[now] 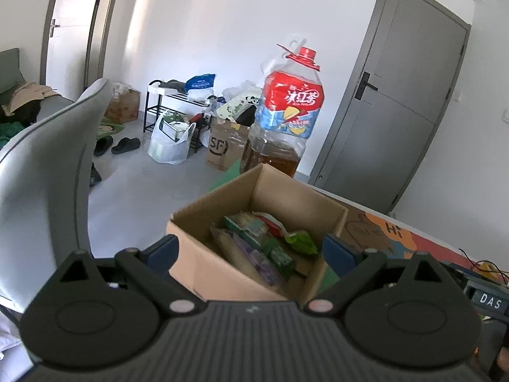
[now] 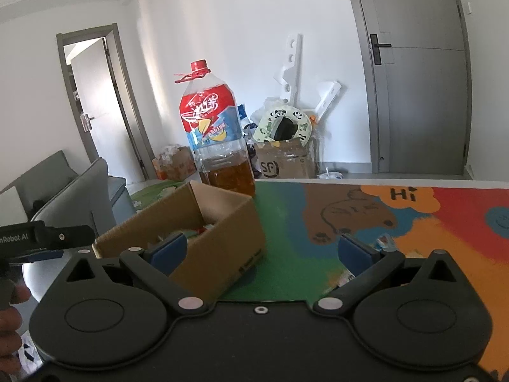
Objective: Organize snacks
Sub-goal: 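Withdraw both tools from the box back over the table snacks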
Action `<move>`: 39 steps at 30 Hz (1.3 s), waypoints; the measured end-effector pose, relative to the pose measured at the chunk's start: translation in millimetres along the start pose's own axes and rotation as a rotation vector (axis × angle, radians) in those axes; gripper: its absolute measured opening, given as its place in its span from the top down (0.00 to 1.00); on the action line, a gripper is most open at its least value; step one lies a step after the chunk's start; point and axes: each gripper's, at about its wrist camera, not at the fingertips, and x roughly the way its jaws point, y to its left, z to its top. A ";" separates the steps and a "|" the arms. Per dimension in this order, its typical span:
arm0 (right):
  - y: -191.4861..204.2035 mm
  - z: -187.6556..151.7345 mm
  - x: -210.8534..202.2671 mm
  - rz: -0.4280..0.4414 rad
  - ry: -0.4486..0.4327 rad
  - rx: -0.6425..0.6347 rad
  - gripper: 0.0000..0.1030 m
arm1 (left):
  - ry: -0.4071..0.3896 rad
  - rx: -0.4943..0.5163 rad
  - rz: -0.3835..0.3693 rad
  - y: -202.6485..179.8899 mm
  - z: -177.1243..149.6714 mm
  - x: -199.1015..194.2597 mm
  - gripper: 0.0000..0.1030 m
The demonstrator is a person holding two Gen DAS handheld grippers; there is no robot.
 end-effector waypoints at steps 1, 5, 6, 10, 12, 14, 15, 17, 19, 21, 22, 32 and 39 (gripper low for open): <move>-1.8 -0.8 -2.9 0.002 -0.002 0.001 0.00 | 0.002 0.003 -0.002 -2.1 -2.0 -2.6 0.06; -8.8 -4.4 -16.2 0.005 -0.017 0.016 0.00 | -0.010 0.032 -0.026 -13.4 -7.8 -13.8 0.06; -10.4 -4.8 -19.4 0.004 -0.023 0.018 0.00 | -0.015 0.045 -0.030 -17.4 -9.2 -17.2 0.06; -18.2 -6.9 -29.7 0.008 -0.044 0.026 0.00 | -0.003 0.064 -0.072 -31.1 -15.2 -21.6 0.06; -20.2 -9.1 -34.1 0.012 -0.056 0.017 0.00 | -0.002 0.075 -0.078 -38.0 -18.5 -22.5 0.07; -21.2 -12.6 -37.8 0.014 -0.060 0.004 0.00 | -0.002 0.082 -0.084 -43.9 -21.8 -22.4 0.07; -22.1 -14.2 -39.4 0.014 -0.061 -0.002 0.00 | 0.003 0.085 -0.091 -46.6 -23.5 -22.0 0.07; -25.4 -14.9 -41.9 0.011 -0.062 0.002 0.00 | 0.010 0.092 -0.104 -53.6 -27.9 -21.0 0.08; -30.1 -16.2 -45.0 0.014 -0.055 0.017 0.00 | 0.008 0.094 -0.112 -59.6 -32.9 -21.4 0.09; -35.0 -18.9 -48.8 0.011 -0.052 0.023 0.00 | 0.004 0.083 -0.126 -62.8 -36.8 -21.7 0.09; -37.5 -20.3 -50.8 0.009 -0.051 0.024 0.00 | 0.008 0.079 -0.128 -64.3 -38.6 -21.1 0.10; -54.9 -38.1 -52.6 0.017 -0.024 0.050 0.08 | 0.083 0.066 -0.145 -79.9 -57.9 -3.4 0.31; -61.9 -47.7 -34.6 0.020 0.008 0.068 0.18 | 0.111 0.073 -0.124 -85.4 -71.8 14.0 0.34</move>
